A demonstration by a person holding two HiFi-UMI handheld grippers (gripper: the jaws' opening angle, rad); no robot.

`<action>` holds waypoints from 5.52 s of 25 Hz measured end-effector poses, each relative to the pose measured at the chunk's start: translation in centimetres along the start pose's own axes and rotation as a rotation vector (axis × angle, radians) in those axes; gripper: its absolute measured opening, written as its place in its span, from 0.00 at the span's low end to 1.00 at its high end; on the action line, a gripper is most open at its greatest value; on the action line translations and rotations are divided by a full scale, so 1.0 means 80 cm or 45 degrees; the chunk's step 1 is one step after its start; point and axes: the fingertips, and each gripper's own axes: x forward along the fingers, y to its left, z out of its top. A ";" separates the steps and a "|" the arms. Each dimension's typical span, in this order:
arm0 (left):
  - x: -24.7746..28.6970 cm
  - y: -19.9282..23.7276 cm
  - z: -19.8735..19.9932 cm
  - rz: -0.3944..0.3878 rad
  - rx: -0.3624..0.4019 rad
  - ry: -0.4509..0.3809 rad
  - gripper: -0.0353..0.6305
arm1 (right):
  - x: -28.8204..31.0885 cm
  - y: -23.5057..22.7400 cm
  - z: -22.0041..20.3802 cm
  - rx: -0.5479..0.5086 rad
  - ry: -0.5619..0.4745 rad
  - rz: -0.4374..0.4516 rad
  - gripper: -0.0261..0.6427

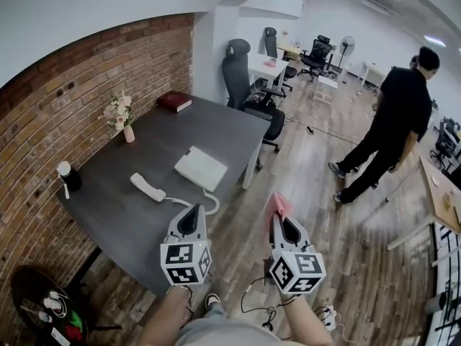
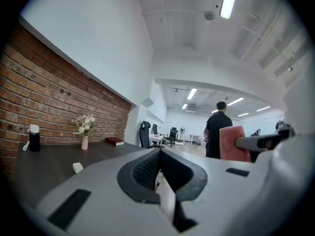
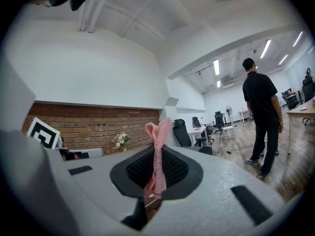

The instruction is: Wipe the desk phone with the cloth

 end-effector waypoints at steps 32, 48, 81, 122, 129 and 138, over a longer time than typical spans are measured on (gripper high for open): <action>0.201 0.204 -0.024 0.337 -0.080 0.040 0.06 | 0.353 -0.028 -0.048 0.033 0.162 0.202 0.07; 0.341 0.263 -0.022 0.899 -0.183 0.063 0.06 | 0.631 -0.077 -0.035 -0.012 0.290 0.675 0.07; 0.249 0.264 -0.069 1.515 -0.319 0.010 0.06 | 0.695 0.069 -0.108 -0.229 0.500 1.363 0.07; 0.146 0.254 -0.194 1.703 -0.557 0.003 0.06 | 0.576 0.197 -0.275 -1.841 0.247 2.015 0.07; 0.138 0.254 -0.208 1.713 -0.581 0.011 0.06 | 0.584 0.203 -0.296 -2.072 0.168 1.973 0.07; 0.136 0.257 -0.214 1.726 -0.588 0.021 0.06 | 0.592 0.209 -0.316 -2.149 0.175 1.987 0.07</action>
